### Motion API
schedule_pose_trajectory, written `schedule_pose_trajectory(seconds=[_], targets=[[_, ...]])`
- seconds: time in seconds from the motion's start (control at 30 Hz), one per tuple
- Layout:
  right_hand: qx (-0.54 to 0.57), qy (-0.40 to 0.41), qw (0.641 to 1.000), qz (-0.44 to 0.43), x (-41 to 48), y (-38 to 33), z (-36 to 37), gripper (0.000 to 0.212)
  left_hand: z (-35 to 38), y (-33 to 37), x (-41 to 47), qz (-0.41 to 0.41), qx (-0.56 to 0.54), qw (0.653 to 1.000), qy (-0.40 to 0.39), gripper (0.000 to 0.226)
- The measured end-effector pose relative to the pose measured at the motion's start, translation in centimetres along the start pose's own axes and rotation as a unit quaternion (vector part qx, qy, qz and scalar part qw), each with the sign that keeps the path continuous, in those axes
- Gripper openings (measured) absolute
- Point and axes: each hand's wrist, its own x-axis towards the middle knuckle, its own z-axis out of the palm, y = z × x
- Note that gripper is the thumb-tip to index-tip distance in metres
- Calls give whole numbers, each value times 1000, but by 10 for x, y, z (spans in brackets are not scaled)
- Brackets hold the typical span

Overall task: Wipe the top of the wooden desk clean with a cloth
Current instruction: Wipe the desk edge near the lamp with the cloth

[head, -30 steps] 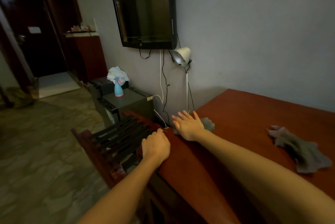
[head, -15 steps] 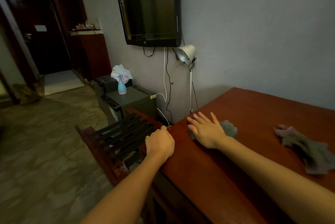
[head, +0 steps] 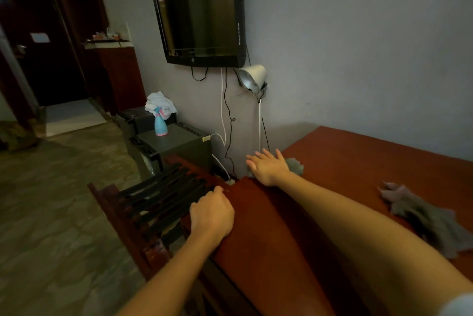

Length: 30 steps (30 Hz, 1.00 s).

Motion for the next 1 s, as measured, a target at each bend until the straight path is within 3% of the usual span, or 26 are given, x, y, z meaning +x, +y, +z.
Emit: schedule_pose_trajectory(seconds=[0.13, 0.23, 0.37, 0.4, 0.53, 0.6, 0.7, 1.0], targets=[[4, 3, 998, 70, 5, 47, -6, 53, 0, 0, -1, 19, -7, 1000, 20, 36], [34, 2, 996, 80, -6, 61, -7, 59, 2, 2, -2, 85, 1, 996, 34, 47], [271, 47, 961, -38, -29, 71, -28, 51, -6, 13, 22, 176, -17, 983, -54, 56], [266, 54, 958, -87, -35, 78, -34, 47, -5, 19, 32, 175, -28, 982, -69, 54], [34, 12, 974, -224, -34, 103, -25, 43, 15, 54, 62, 111, -29, 990, -84, 45], [33, 17, 969, -243, -20, 103, -12, 45, 25, 65, 66, 71, 6, 995, -65, 42], [39, 31, 976, -213, 15, 98, -9, 46, 33, 67, 67, 62, 33, 997, -17, 39], [11, 16, 1000, -11, 49, 150, -15, 49, 35, 59, 62, 98, 20, 995, 4, 39]])
